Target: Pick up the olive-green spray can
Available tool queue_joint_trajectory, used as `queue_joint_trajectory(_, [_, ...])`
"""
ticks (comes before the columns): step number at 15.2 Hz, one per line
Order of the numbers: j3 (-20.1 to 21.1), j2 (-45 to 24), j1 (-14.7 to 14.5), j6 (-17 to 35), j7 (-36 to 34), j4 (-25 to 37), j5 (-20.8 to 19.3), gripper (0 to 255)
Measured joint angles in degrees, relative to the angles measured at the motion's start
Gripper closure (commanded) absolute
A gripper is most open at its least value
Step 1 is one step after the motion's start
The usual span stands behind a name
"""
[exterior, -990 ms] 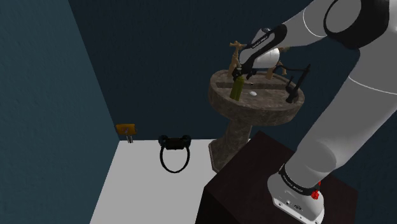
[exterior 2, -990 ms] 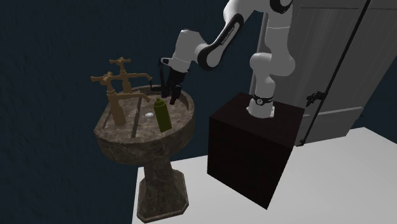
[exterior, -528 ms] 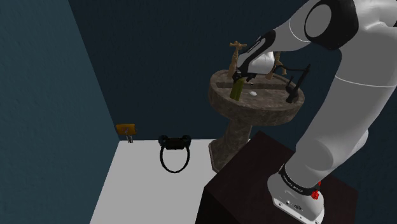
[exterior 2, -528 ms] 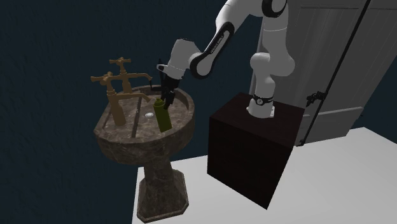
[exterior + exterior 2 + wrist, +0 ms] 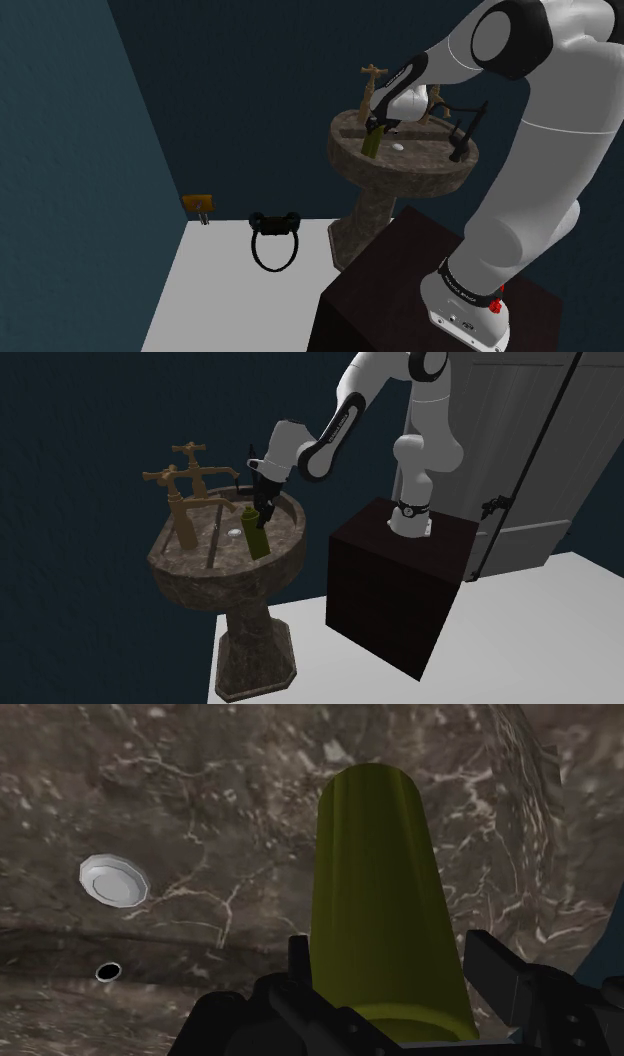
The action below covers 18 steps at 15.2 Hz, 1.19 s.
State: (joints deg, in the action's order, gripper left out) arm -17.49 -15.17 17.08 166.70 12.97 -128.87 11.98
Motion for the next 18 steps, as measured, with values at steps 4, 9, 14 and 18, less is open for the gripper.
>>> queue_joint_trajectory(4, [0.02, 0.00, 0.01, 0.03, 0.02, -0.01, 0.02, 255])
queue_joint_trajectory(9, [-0.54, 0.74, -0.36, -0.86, -0.47, 0.06, -0.69, 255])
queue_joint_trajectory(14, [-2.41, 3.54, -1.84, -4.16, -2.75, 0.66, -3.60, 255])
queue_joint_trajectory(18, [-3.53, 6.03, -2.68, -6.72, -4.43, 0.89, -5.95, 255])
